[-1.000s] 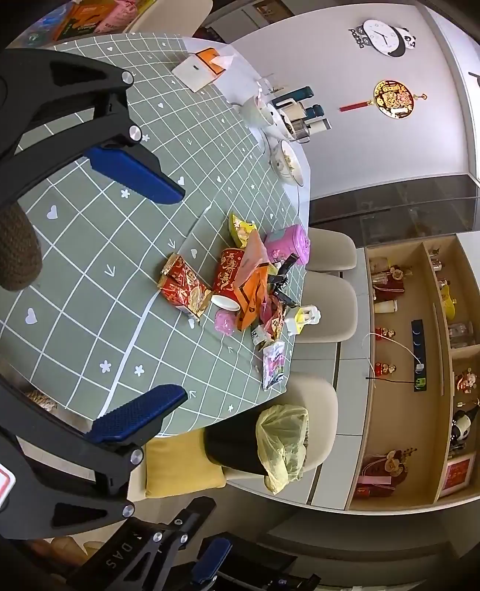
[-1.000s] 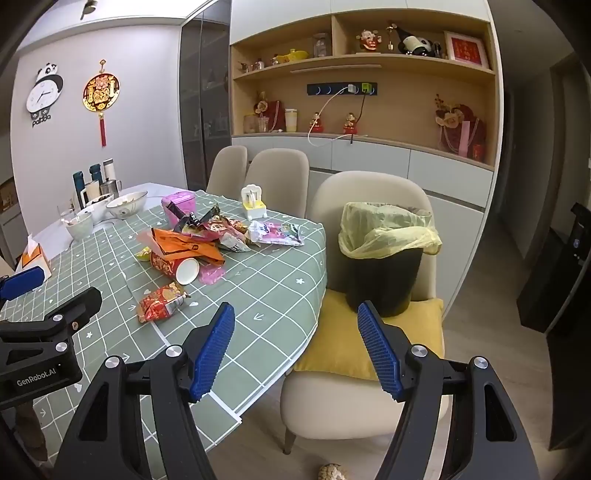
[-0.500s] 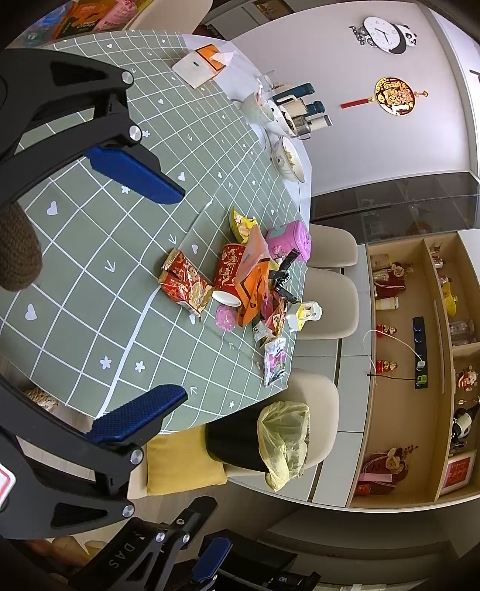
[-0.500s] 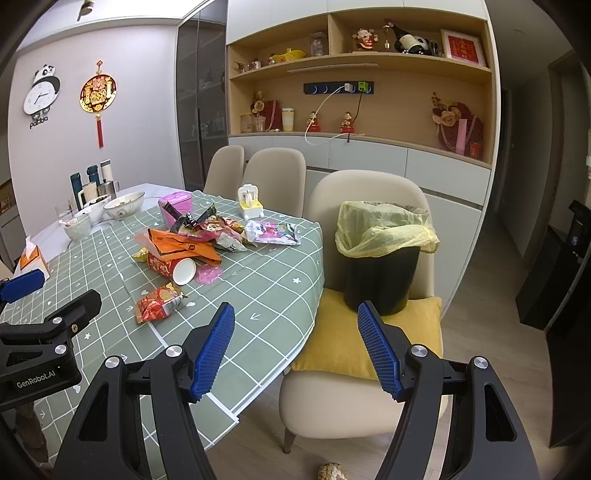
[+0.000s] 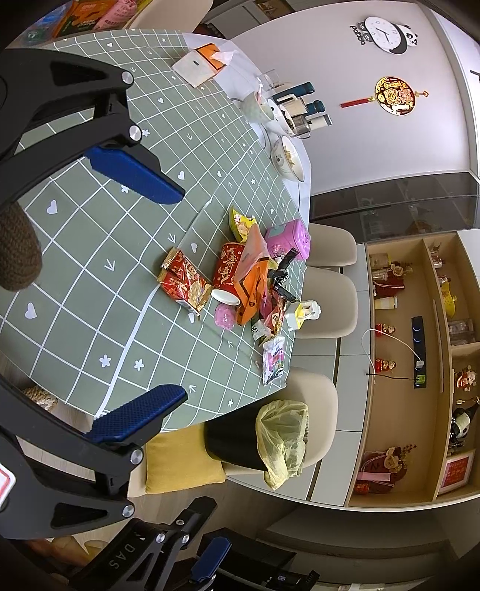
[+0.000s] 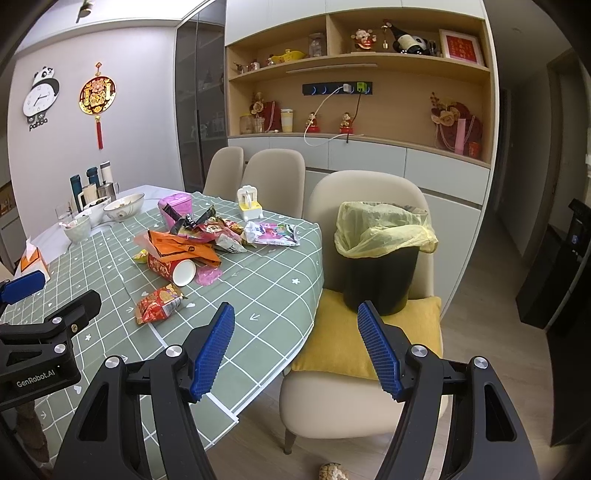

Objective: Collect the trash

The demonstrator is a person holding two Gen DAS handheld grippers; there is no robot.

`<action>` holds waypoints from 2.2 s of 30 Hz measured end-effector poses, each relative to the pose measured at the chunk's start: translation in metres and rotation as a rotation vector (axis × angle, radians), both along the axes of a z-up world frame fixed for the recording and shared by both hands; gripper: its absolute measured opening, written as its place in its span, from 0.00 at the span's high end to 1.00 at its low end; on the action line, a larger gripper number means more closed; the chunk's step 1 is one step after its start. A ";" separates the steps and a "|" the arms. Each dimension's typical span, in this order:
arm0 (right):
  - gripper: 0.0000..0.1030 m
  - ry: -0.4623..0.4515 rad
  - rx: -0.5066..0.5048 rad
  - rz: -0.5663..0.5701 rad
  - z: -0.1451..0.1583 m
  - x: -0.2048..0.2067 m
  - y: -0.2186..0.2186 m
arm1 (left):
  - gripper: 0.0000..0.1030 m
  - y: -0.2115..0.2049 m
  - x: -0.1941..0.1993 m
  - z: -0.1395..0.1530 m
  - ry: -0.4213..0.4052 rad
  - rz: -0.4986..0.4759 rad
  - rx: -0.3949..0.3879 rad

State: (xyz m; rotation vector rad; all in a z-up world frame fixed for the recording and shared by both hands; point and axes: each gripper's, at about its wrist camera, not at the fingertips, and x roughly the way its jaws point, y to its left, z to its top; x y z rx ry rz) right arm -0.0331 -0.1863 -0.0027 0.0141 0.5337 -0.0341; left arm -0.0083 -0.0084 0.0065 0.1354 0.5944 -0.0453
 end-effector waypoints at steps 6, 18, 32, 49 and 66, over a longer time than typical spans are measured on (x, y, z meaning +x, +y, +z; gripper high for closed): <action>0.36 0.000 0.003 0.000 0.000 -0.001 -0.001 | 0.09 -0.001 0.000 0.001 -0.002 -0.004 -0.003; 0.36 0.000 0.003 -0.001 0.000 -0.001 -0.002 | 0.09 -0.002 0.000 0.002 -0.002 -0.003 -0.006; 0.36 0.001 0.004 -0.002 -0.001 -0.001 -0.004 | 0.09 -0.002 0.001 0.002 -0.003 -0.003 -0.008; 0.36 0.015 0.011 -0.034 -0.004 0.010 -0.013 | 0.09 0.006 0.019 -0.006 0.027 0.005 -0.024; 0.36 0.084 -0.029 -0.044 -0.018 0.043 -0.022 | 0.09 0.048 0.128 -0.073 0.151 -0.201 -0.031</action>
